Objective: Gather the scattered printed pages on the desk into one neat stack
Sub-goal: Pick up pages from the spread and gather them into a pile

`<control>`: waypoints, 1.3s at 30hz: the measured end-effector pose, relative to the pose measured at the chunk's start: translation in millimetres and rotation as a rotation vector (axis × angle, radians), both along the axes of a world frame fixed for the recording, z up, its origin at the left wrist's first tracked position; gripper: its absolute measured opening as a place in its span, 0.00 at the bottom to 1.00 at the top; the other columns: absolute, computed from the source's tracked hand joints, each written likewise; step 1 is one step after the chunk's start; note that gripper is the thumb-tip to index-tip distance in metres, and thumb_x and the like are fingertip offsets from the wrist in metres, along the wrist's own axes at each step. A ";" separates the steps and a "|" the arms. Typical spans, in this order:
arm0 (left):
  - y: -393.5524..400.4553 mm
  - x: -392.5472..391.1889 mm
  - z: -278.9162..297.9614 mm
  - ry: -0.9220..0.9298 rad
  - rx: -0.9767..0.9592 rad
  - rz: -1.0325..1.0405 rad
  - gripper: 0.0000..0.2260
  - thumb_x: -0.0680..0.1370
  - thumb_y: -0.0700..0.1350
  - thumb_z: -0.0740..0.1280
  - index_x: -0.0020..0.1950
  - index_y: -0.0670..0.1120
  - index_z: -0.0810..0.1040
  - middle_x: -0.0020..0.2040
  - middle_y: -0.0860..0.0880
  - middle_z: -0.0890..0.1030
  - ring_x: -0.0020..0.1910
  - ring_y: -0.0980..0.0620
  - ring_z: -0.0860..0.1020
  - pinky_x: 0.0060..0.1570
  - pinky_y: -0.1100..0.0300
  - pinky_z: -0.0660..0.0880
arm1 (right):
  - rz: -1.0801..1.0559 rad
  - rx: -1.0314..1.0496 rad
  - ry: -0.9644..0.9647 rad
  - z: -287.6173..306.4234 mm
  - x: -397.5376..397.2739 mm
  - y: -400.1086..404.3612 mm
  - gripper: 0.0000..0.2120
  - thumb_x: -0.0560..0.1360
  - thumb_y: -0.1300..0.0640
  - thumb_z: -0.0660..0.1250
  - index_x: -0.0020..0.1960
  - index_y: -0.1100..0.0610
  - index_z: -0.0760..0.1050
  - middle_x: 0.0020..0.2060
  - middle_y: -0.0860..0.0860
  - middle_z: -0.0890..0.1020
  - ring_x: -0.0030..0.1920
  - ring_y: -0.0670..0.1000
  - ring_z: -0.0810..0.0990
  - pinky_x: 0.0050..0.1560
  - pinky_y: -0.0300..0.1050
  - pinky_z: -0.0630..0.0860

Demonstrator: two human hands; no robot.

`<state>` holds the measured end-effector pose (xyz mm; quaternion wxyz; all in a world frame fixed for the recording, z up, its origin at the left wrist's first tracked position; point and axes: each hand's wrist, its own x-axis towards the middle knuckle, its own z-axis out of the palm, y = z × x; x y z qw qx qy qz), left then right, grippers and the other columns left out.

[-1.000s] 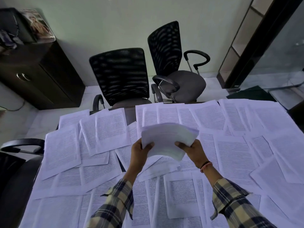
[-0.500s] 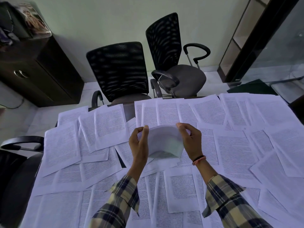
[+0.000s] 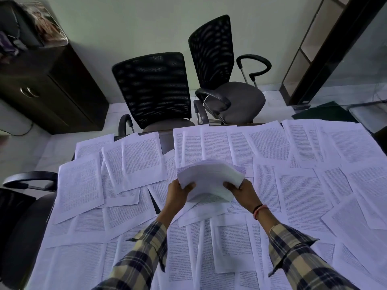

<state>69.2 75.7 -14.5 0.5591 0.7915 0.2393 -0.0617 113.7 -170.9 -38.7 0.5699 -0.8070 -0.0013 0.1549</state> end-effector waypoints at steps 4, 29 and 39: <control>6.6 2.4 -2.6 0.010 -0.005 -0.019 0.14 0.78 0.45 0.75 0.60 0.39 0.83 0.52 0.46 0.85 0.50 0.47 0.83 0.46 0.59 0.78 | 0.003 -0.042 0.011 -4.8 3.0 -2.2 0.10 0.77 0.51 0.73 0.54 0.57 0.83 0.39 0.53 0.86 0.39 0.47 0.84 0.40 0.48 0.79; 18.4 -58.5 17.4 -0.002 -0.667 0.118 0.15 0.83 0.46 0.68 0.67 0.42 0.80 0.62 0.37 0.84 0.59 0.34 0.83 0.60 0.36 0.79 | 0.014 0.487 0.369 20.6 -18.8 23.4 0.14 0.81 0.59 0.66 0.64 0.62 0.79 0.57 0.54 0.86 0.60 0.54 0.84 0.53 0.40 0.81; 97.0 -103.0 -14.5 -0.001 -0.318 0.222 0.20 0.84 0.57 0.64 0.45 0.41 0.79 0.39 0.48 0.83 0.37 0.45 0.81 0.37 0.54 0.77 | 0.059 0.366 0.300 22.4 -52.0 93.9 0.09 0.80 0.65 0.67 0.59 0.60 0.81 0.49 0.49 0.88 0.53 0.52 0.86 0.48 0.37 0.81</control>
